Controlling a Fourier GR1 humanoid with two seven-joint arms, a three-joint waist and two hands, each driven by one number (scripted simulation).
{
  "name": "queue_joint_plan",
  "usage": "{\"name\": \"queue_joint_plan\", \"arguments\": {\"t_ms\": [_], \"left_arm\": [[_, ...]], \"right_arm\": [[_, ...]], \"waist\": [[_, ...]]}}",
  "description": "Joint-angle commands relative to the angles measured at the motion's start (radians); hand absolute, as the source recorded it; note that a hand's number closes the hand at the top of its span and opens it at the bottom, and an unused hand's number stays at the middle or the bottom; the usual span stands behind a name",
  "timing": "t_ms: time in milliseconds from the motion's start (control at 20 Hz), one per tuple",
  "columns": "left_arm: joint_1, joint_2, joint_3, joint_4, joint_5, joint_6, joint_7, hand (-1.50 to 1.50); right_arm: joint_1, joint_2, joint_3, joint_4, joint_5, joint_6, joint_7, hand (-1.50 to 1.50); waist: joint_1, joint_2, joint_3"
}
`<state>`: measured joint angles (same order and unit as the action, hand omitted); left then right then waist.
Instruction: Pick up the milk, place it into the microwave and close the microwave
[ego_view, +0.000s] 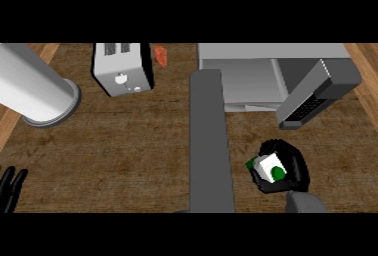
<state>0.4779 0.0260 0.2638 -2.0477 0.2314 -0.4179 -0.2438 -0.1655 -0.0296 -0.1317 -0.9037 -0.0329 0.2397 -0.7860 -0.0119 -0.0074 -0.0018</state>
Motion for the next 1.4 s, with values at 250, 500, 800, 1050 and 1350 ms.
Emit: {"name": "queue_joint_plan", "arguments": {"t_ms": [250,500,800,1050,1350], "left_arm": [[-0.006,-0.024,-0.014,0.010,-0.021,-0.014,-0.013,-1.50],[0.049,-0.003,0.054,0.001,0.049,-0.089,-0.019,-1.50],[-0.012,0.005,0.087,-0.004,0.066,-0.059,0.041,-1.50],[-0.100,0.090,0.168,0.099,0.110,-0.079,0.048,-1.50],[-0.051,0.102,0.191,0.063,0.177,-0.126,0.071,-1.50]], "right_arm": [[0.273,0.029,0.322,-0.527,-0.161,-0.231,0.290,1.50],[0.297,0.029,0.383,-0.696,-0.140,-0.354,0.406,1.50],[0.166,0.029,0.427,-0.717,-0.105,-0.494,0.460,1.50],[0.005,0.028,0.424,-0.589,-0.089,-0.621,0.499,1.50],[-0.178,0.027,0.324,-0.345,-0.063,-0.733,0.502,1.50]], "waist": [[0.009,0.004,0.001],[0.015,0.005,0.001],[0.017,0.007,0.002],[0.019,0.008,0.002],[0.031,0.010,0.002]]}}
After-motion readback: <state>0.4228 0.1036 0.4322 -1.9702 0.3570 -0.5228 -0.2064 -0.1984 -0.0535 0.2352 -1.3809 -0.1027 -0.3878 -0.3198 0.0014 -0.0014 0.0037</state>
